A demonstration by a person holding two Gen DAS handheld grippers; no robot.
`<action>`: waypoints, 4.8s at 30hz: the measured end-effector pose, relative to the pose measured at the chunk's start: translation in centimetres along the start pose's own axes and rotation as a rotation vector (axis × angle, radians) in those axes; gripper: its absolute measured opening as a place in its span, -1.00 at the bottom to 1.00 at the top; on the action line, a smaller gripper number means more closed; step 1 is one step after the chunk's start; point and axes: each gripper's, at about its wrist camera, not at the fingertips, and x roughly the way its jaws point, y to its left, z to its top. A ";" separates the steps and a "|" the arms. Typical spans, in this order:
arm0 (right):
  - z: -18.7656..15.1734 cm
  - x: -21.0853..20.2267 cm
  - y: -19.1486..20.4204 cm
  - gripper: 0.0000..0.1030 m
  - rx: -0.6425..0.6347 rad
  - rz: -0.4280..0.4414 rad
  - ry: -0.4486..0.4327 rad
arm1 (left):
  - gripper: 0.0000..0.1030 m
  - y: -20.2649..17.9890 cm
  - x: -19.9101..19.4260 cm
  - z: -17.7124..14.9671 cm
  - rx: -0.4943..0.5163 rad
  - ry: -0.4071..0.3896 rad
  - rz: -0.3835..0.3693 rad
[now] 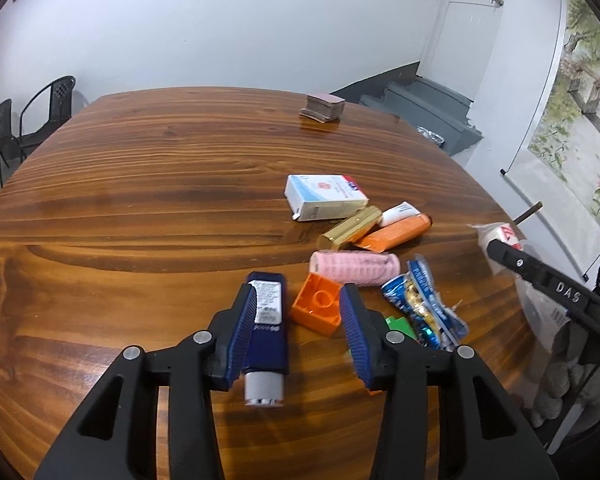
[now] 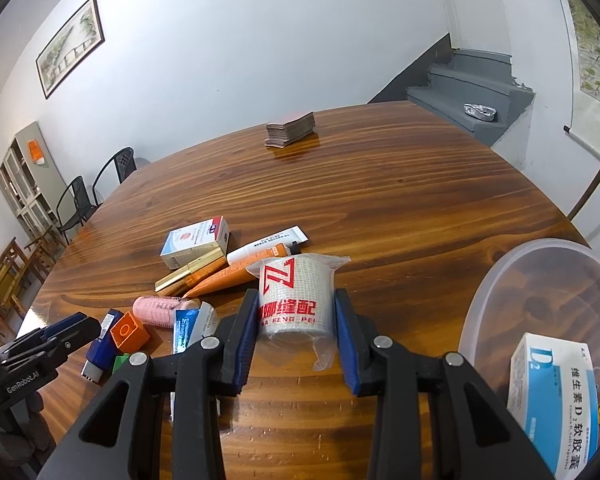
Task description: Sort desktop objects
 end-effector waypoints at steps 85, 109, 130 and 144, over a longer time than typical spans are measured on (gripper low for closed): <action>-5.6 -12.1 -17.2 -0.19 0.318 -0.288 -0.134 | -0.39 -27.5 2.9 1.6 0.402 0.083 -0.376; -5.0 -12.5 -16.6 0.26 0.330 -0.301 -0.167 | 0.27 -29.6 4.7 2.3 0.357 0.150 -0.450; -4.3 -12.4 -10.9 0.27 0.255 -0.219 -0.175 | 0.27 -24.1 0.2 2.9 0.315 0.037 -0.337; -3.9 -11.4 -7.2 0.31 0.201 -0.169 -0.165 | 0.27 -18.9 -0.8 2.2 0.281 0.030 -0.269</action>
